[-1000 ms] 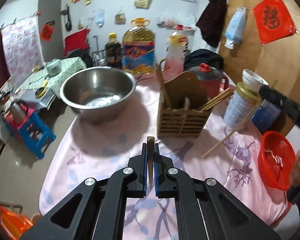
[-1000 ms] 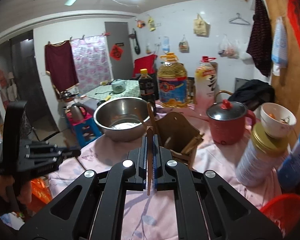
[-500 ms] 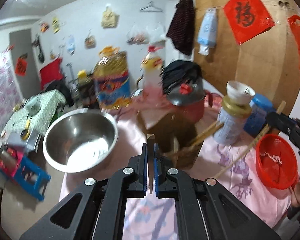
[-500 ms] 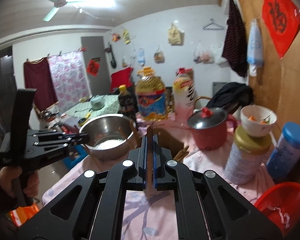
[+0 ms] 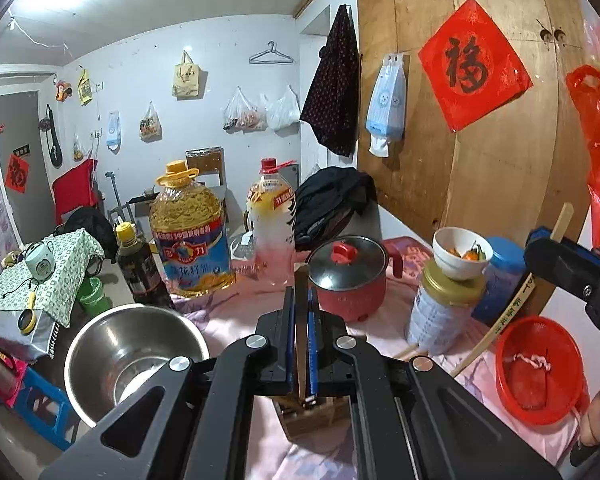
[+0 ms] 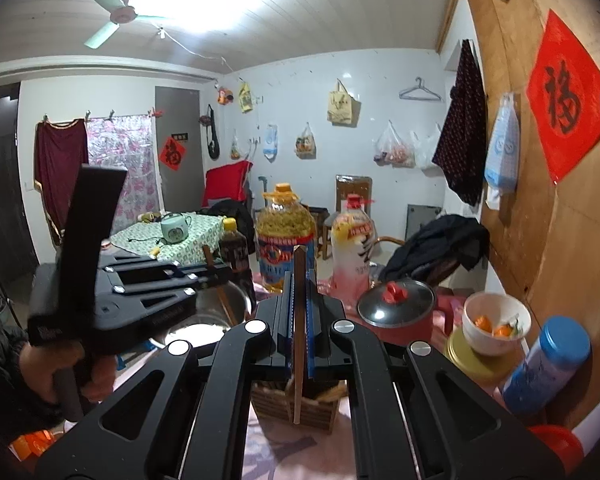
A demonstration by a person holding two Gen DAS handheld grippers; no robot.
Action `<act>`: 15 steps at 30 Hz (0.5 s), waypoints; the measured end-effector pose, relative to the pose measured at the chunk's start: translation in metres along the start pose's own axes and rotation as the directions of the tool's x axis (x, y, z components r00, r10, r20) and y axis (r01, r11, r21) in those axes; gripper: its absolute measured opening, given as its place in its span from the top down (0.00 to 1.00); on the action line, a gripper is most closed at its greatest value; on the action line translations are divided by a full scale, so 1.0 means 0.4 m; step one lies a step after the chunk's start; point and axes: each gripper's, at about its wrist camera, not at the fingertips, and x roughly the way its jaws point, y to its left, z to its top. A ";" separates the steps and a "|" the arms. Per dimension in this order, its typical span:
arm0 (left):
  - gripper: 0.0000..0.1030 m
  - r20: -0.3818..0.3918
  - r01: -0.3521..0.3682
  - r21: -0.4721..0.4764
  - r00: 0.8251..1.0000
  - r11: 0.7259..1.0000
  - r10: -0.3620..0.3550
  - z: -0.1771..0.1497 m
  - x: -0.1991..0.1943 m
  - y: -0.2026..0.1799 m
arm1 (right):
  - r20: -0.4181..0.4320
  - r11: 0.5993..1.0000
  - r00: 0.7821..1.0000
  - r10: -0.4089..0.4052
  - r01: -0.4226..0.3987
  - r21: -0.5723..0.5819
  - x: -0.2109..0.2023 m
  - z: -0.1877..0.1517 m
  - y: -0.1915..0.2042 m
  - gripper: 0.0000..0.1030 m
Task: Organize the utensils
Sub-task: 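Push both chopsticks down into the holder and open both tools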
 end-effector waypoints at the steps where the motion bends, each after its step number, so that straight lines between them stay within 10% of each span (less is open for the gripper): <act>1: 0.94 0.002 0.002 -0.005 1.000 1.000 -0.002 0.003 0.008 0.004 | 0.004 1.000 1.000 0.006 -0.006 -0.003 0.010 0.007 0.000 0.94; 15: 0.94 -0.055 0.003 -0.044 0.998 0.999 -0.006 0.009 0.133 0.048 | -0.005 0.999 0.999 0.051 -0.051 0.020 0.137 0.016 -0.037 0.94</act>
